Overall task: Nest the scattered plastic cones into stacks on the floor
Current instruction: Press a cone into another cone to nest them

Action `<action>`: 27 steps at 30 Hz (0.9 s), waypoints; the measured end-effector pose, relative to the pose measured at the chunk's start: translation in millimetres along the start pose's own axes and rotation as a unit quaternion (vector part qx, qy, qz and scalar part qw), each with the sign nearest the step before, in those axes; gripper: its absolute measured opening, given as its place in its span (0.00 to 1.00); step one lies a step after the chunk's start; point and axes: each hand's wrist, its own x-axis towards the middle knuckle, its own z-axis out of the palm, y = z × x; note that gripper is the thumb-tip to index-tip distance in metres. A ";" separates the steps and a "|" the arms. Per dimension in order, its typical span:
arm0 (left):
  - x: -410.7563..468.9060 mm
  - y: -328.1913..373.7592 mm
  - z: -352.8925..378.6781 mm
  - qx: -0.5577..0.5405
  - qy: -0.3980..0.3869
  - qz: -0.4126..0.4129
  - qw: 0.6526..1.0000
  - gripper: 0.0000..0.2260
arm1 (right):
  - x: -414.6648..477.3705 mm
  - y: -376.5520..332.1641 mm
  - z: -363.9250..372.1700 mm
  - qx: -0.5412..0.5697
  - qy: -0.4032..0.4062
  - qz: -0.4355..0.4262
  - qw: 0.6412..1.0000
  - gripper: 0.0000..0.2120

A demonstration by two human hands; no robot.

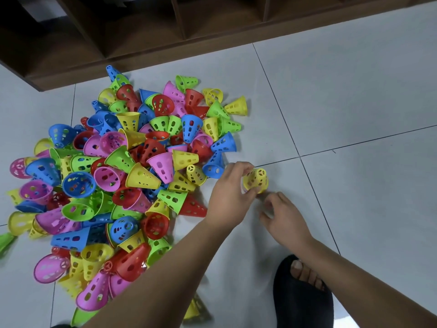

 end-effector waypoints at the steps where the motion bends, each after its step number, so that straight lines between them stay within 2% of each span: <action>1: -5.3 -4.9 -3.1 0.010 0.000 0.002 1.000 0.20 | -2.1 -1.2 2.3 -0.004 -0.011 -0.006 1.000 0.10; 4: -24.1 -23.4 -18.6 0.051 0.021 -0.003 0.998 0.18 | -4.2 -8.9 8.8 -0.021 -0.028 -0.045 0.998 0.09; 6: -37.0 -36.1 -32.9 0.075 0.040 -0.019 0.996 0.17 | -3.6 -16.9 14.6 -0.048 -0.033 -0.102 0.993 0.09; 13: -69.2 -76.3 -86.8 0.137 0.105 -0.085 0.981 0.13 | 9.4 -72.6 35.3 -0.087 -0.063 -0.230 0.967 0.19; 17: -72.4 -97.2 -105.8 0.153 0.145 -0.153 0.965 0.14 | 23.9 -102.2 48.2 -0.066 -0.116 -0.230 0.964 0.28; 22: -61.4 -111.3 -115.0 0.171 0.124 -0.211 0.954 0.20 | 41.8 -116.4 65.4 -0.089 -0.177 -0.190 0.961 0.37; 24: -56.0 -115.0 -114.5 0.177 0.111 -0.226 0.951 0.21 | 46.9 -117.8 73.1 -0.111 -0.187 -0.185 0.958 0.38; 27: -47.7 -115.9 -112.6 0.172 0.089 -0.253 0.948 0.22 | 52.7 -120.6 83.1 -0.119 -0.177 -0.186 0.959 0.35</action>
